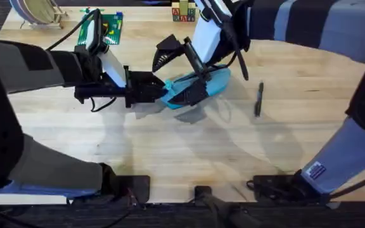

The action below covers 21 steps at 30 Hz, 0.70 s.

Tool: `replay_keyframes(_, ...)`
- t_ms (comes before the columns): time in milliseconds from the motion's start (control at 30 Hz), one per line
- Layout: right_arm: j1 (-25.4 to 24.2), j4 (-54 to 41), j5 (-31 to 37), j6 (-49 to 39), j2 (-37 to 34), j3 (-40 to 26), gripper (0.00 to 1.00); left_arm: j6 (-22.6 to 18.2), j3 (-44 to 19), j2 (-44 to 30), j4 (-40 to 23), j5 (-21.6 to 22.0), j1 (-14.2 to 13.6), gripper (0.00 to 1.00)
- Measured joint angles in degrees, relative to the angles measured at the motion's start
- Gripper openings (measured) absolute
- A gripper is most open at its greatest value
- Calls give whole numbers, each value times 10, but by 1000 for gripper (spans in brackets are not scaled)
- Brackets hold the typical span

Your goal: Unzip the bag, pick up the pens from the table one at a time and place them inside, then zip the bag closed.

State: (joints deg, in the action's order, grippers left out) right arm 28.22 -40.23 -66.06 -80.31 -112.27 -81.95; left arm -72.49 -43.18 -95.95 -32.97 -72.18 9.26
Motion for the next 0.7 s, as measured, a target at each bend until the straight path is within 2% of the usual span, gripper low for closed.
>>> replay_keyframes(367, 0, 3, -9, 0, 0, 0, 993, 0, 0, 0, 0, 0, 0, 43)
replay_keyframes(433, -2, -3, -9, 0, 0, 0, 993, 0, 0, 0, 0, 0, 0, 90)
replay_keyframes(500, -4, -8, -9, 0, 0, 0, 993, 0, 0, 0, 0, -1, 0, 203)
replay_keyframes(567, -8, -11, -9, 0, 0, 0, 993, -2, 0, 0, 0, 0, 0, 398)
replay_keyframes(667, -21, -15, -9, 3, 7, 0, 995, -2, 0, 0, -1, -1, 0, 838)
replay_keyframes(700, -26, -16, -8, 6, 13, 0, 995, -1, 0, 0, -1, -1, 0, 929)
